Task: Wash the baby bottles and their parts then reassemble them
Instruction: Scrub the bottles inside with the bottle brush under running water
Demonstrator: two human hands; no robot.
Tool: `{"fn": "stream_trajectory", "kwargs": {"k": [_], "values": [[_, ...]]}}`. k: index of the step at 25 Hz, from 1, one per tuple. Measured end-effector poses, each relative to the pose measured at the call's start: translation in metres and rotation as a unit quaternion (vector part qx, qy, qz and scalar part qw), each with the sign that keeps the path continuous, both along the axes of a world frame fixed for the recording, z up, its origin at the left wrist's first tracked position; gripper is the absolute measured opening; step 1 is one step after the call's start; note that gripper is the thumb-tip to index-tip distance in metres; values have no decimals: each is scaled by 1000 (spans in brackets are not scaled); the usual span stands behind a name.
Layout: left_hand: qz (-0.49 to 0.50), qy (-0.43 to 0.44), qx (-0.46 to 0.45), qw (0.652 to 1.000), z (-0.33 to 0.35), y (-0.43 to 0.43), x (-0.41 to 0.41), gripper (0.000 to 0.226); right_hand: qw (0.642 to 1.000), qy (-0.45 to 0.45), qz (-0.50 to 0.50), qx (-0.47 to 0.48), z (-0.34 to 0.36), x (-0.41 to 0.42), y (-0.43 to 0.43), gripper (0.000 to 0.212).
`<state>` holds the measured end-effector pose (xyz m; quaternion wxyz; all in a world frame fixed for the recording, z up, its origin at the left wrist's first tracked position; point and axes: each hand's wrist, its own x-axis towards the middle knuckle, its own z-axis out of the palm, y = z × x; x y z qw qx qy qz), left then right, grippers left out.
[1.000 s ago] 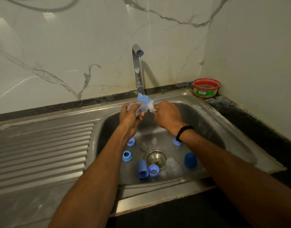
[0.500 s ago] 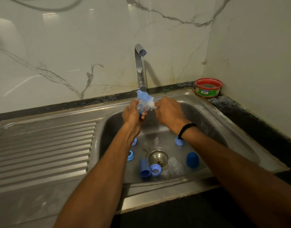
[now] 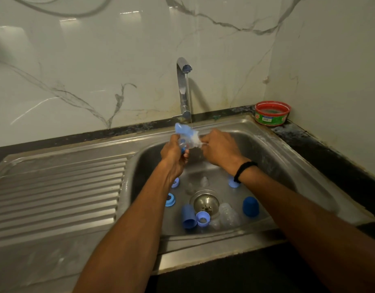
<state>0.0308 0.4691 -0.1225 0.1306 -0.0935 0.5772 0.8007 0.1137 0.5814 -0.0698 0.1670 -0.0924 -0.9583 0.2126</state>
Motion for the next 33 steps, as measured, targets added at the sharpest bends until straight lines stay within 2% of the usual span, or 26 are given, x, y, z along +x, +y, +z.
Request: {"fn": "stream_trajectory", "kwargs": {"k": [2, 6, 9, 13, 15, 19, 22, 25, 30, 33], "values": [[47, -13, 15, 999, -3, -15, -13, 45, 1000, 12, 20, 13, 7, 7, 1, 21], [72, -24, 59, 995, -3, -31, -22, 45, 997, 43, -57, 12, 21, 9, 31, 29], [38, -26, 105, 993, -1, -23, -15, 49, 999, 28, -37, -18, 13, 10, 25, 27], [-74, -19, 143, 987, 8, -5, -4, 49, 999, 38, 11, -28, -3, 8, 0, 19], [-90, -15, 146, 985, 9, 4, 1, 48, 999, 35, 6, -17, -10, 6, -3, 17], [-19, -3, 111, 994, 12, 11, -2, 41, 997, 51, 31, -41, -15, 4, -22, 17], [-18, -9, 104, 994, 15, 16, 5, 37, 998, 67, -5, -3, -16, 1, -20, 22], [-13, -12, 93, 996, 17, 13, 5, 40, 996, 60, 11, 57, -15, 4, -26, 17], [-50, -8, 89, 995, 16, 15, 9, 41, 995, 92, -26, 16, -17, -2, -21, 18], [-51, -22, 107, 993, 16, 11, 11, 43, 998, 62, -8, 12, -21, -4, -23, 13]]}}
